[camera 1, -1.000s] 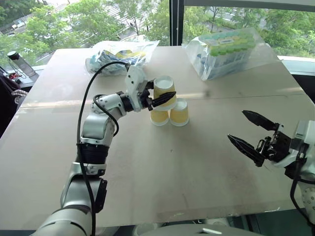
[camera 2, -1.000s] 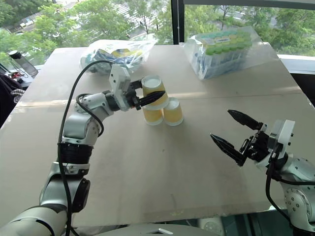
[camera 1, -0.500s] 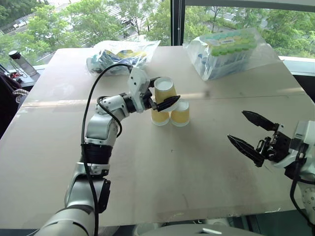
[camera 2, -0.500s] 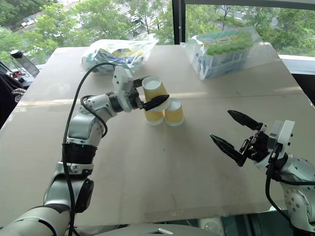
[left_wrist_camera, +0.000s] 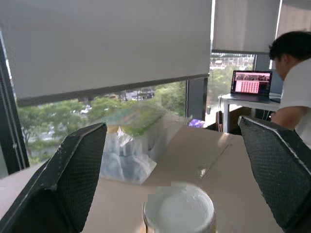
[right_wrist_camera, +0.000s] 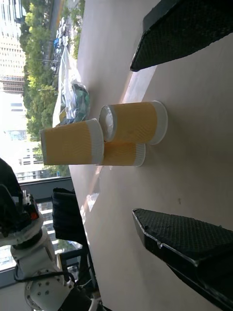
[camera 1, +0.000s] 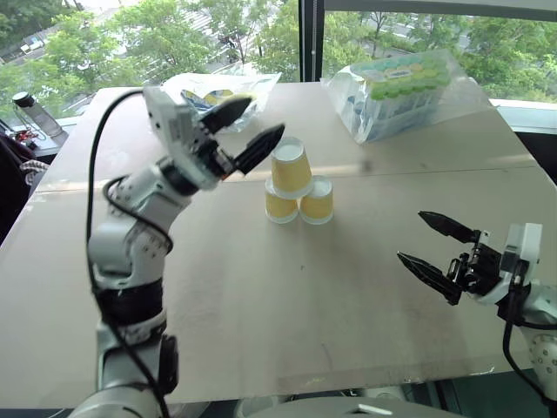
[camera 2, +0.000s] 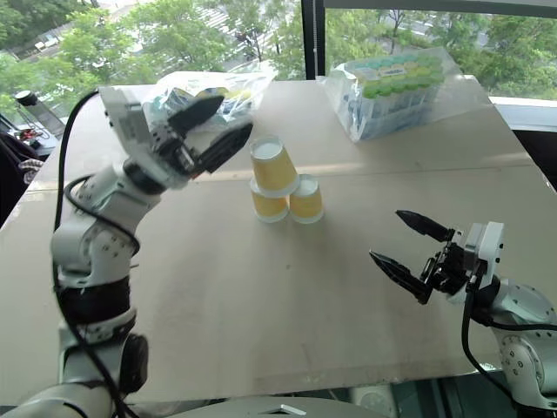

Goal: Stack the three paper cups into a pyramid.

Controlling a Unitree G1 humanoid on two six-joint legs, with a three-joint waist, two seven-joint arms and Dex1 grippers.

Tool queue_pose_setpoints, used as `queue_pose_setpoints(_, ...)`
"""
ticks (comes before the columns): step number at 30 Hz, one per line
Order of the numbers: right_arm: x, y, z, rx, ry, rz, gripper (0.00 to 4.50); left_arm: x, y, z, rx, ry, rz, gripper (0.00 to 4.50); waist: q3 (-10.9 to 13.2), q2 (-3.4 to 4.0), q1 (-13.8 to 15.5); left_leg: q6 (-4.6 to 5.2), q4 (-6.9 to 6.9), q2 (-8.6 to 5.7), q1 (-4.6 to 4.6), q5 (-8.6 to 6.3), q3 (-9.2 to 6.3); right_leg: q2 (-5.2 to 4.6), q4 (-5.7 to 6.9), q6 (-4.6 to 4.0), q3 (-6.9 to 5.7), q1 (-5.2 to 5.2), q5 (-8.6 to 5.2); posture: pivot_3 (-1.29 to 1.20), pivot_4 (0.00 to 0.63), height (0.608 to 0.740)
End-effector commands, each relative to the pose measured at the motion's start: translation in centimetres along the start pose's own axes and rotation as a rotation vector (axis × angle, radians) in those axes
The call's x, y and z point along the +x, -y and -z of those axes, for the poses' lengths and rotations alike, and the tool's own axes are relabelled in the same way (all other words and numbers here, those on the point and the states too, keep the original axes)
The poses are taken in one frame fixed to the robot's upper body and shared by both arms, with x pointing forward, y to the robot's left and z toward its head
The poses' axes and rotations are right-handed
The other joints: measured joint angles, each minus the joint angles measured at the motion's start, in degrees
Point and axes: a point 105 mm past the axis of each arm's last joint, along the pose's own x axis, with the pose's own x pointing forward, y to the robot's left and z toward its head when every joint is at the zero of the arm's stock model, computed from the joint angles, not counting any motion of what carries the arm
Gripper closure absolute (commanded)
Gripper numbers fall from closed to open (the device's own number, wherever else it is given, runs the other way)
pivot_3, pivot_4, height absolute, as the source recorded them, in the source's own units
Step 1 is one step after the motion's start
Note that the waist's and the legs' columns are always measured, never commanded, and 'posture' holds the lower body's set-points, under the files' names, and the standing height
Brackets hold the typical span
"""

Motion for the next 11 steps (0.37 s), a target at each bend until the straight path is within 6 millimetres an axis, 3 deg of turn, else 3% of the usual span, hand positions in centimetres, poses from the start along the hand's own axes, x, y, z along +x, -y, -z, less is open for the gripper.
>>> queue_pose_setpoints(1, -0.9, 0.3, 0.8, -0.011, -0.013, 0.004, 0.0, -4.0, 1.2, 3.5, 0.01, -0.208, -0.067, 0.03, 0.0, 0.03, -0.2, 0.0, -0.04, 0.0, 0.05, 0.0, 0.05, 0.0, 0.0, 0.0, 0.06, 0.01, 0.0, 0.0, 0.15, 0.74)
queue_pose_setpoints(4, -2.1, 0.8, 2.4, -0.003, -0.067, 0.038, 0.0, -9.2, 4.7, 8.3, -0.052, -0.385, -0.115, 0.03, 0.01, 0.02, -0.43, 0.01, -0.08, 0.0, 0.05, -0.01, 0.1, -0.01, -0.05, 0.0, 0.1, 0.04, 0.0, 0.0, 0.15, 0.74)
queue_pose_setpoints(6, -2.8, 0.9, 3.3, -0.008, -0.106, 0.045, 0.0, -11.4, 6.5, 10.1, -0.069, -0.46, -0.148, 0.03, 0.03, 0.04, 0.2, 0.05, -0.13, 0.0, 0.06, -0.04, 0.14, -0.03, -0.16, 0.0, 0.18, 0.12, 0.0, 0.0, 0.15, 0.74)
queue_pose_setpoints(9, -3.5, 0.8, 4.3, -0.006, -0.14, 0.05, 0.0, -13.1, 8.0, 11.9, -0.055, -0.533, -0.162, 0.03, 0.08, 0.17, 1.87, 0.06, -0.06, 0.01, 0.12, -0.06, 0.04, -0.08, -0.18, -0.05, 0.15, 0.24, 0.02, 0.0, 0.15, 0.74)
queue_pose_setpoints(11, -3.9, 0.9, 4.8, 0.004, -0.146, 0.065, 0.0, -13.2, 8.3, 12.6, -0.025, -0.545, -0.171, 0.03, 0.1, 0.25, 2.21, 0.06, -0.05, 0.03, 0.15, -0.08, -0.05, -0.08, -0.2, -0.15, 0.04, 0.34, 0.09, 0.0, 0.15, 0.74)
